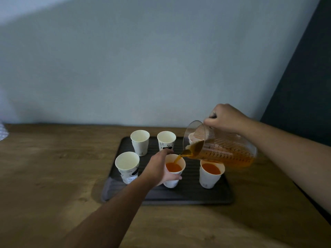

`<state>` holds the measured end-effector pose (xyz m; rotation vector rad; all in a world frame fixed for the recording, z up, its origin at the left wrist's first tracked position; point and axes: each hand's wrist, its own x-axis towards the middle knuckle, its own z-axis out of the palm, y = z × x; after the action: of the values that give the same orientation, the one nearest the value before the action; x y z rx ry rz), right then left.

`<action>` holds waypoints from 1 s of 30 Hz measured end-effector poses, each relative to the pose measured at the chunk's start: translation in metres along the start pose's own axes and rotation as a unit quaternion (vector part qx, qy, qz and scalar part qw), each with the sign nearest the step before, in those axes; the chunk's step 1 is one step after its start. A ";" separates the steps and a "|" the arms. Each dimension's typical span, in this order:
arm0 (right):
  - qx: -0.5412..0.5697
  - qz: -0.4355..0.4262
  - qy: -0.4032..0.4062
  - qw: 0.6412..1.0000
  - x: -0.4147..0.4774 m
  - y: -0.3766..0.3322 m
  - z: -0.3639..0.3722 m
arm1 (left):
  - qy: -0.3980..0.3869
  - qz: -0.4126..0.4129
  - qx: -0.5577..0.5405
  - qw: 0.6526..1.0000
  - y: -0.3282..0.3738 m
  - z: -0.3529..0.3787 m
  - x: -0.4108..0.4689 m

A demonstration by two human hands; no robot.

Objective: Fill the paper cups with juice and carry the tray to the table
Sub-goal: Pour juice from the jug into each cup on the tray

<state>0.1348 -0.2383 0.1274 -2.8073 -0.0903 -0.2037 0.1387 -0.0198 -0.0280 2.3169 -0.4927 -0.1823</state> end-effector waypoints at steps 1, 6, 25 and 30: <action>0.003 0.003 0.001 1.000 0.000 0.001 0.000 | 0.002 -0.001 -0.001 1.000 0.000 0.000 0.000; 0.010 0.013 0.009 1.000 0.000 0.002 -0.002 | 0.022 -0.006 -0.023 0.999 0.001 -0.001 0.000; 0.062 0.043 0.094 0.993 0.001 0.025 -0.020 | 0.061 -0.002 -0.019 0.998 -0.009 0.011 0.000; 0.103 0.065 0.108 0.987 0.001 0.027 -0.027 | 0.068 -0.001 -0.035 0.997 -0.014 0.016 0.000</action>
<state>0.1349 -0.2726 0.1441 -2.5566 0.1165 -0.4384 0.1383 -0.0209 -0.0495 2.2436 -0.4093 -0.0404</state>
